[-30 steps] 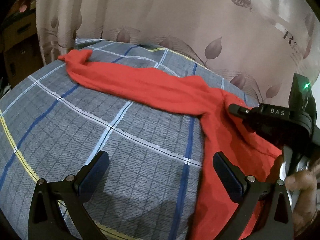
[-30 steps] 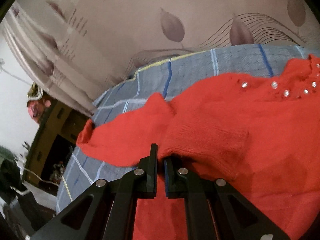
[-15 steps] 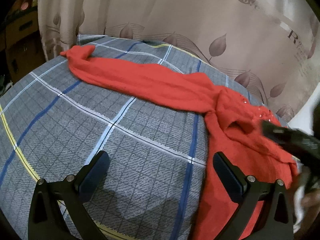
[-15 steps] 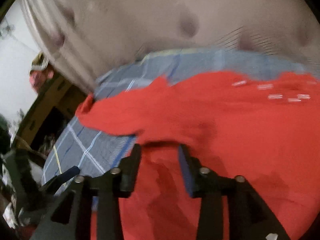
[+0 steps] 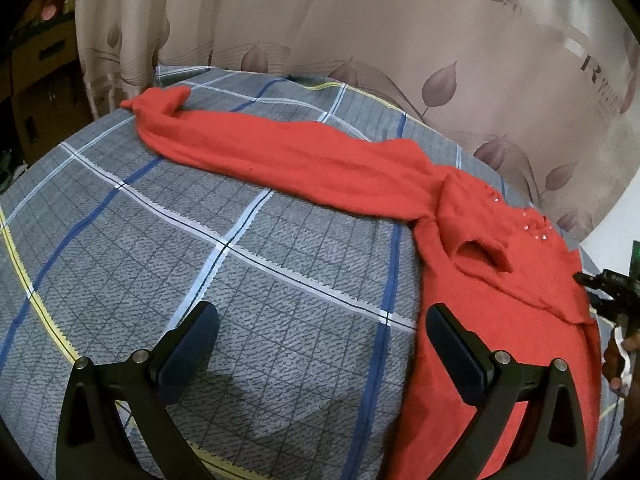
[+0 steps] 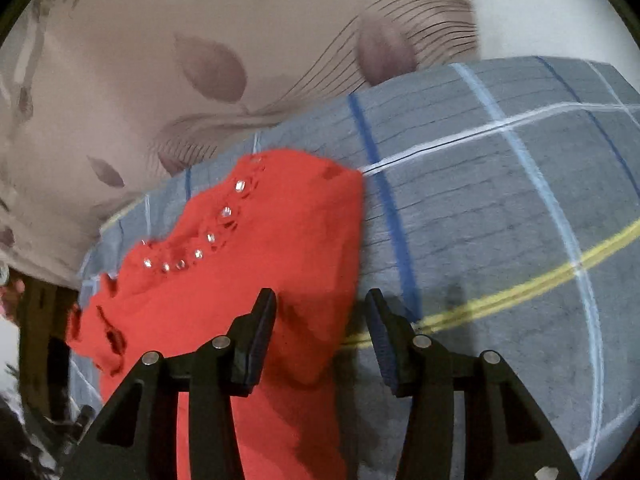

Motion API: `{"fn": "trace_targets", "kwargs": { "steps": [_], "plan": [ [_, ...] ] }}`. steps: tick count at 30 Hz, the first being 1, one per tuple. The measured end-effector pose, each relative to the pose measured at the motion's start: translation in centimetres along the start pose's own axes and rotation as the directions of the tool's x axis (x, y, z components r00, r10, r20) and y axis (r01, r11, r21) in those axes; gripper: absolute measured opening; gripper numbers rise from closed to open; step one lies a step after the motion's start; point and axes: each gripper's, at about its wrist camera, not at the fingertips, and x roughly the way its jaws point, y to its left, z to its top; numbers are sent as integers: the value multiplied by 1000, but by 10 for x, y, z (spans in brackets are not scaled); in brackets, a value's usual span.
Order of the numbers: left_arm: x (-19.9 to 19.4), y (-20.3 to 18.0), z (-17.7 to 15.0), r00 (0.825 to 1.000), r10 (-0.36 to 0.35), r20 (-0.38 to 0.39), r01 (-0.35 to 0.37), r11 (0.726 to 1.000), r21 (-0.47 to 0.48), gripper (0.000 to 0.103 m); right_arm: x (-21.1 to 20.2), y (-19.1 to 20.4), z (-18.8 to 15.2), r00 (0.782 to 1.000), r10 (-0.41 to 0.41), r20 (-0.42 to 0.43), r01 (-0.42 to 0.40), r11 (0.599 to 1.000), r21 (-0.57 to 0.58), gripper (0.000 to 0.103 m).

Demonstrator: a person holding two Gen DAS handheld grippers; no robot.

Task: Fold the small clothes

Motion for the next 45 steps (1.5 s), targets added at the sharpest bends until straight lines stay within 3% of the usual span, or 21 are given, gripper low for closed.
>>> {"fn": "trace_targets", "kwargs": {
  "steps": [3,7,10,13,17,19,22,24,31,34,40,42,43,45],
  "plan": [
    [1,-2,0,1000,13,-5,-13,1000,12,103,5,2,1,998,-69,15,69,998,-13,8],
    [2,-2,-1,1000,17,-7,-17,1000,16,103,-17,-17,3,971,-213,113,214,977,-4,0],
    [2,-2,-1,1000,16,-7,-16,1000,16,103,-20,-50,3,987,-140,75,135,989,63,0],
    [2,-2,-1,1000,15,-7,-15,1000,17,103,-41,-63,-6,989,-74,128,60,992,111,7],
    [2,-3,-1,1000,15,-7,-15,1000,17,103,-65,-30,-41,994,19,104,-17,1000,-18,9],
    [2,-3,-2,1000,16,-8,-16,1000,17,103,-66,0,-65,997,-24,75,35,988,-152,21],
    [2,-3,-2,1000,15,-7,-15,1000,16,103,-64,30,-88,988,-122,95,145,945,-292,23],
    [2,-3,-2,1000,15,-7,-15,1000,16,103,-55,38,-91,982,-162,94,184,930,-318,23],
    [3,-2,-3,1000,10,-6,-10,1000,12,103,-77,31,-90,991,-99,94,120,958,-259,27],
    [3,-4,-4,1000,17,-10,-16,1000,18,103,-75,36,-98,991,-109,72,125,949,-290,38],
    [2,-2,-4,1000,13,-10,-13,1000,17,103,-43,51,-92,976,-194,96,214,926,-311,38],
    [2,-2,-3,1000,15,-10,-15,1000,18,103,-37,44,-85,970,-224,96,241,935,-260,36],
    [2,-2,-3,1000,15,-11,-15,1000,18,103,-39,38,-81,968,-226,111,245,946,-213,26],
    [2,-2,-3,1000,15,-10,-15,1000,18,103,-50,14,-74,974,-183,135,193,979,-61,19]
  ]
}}
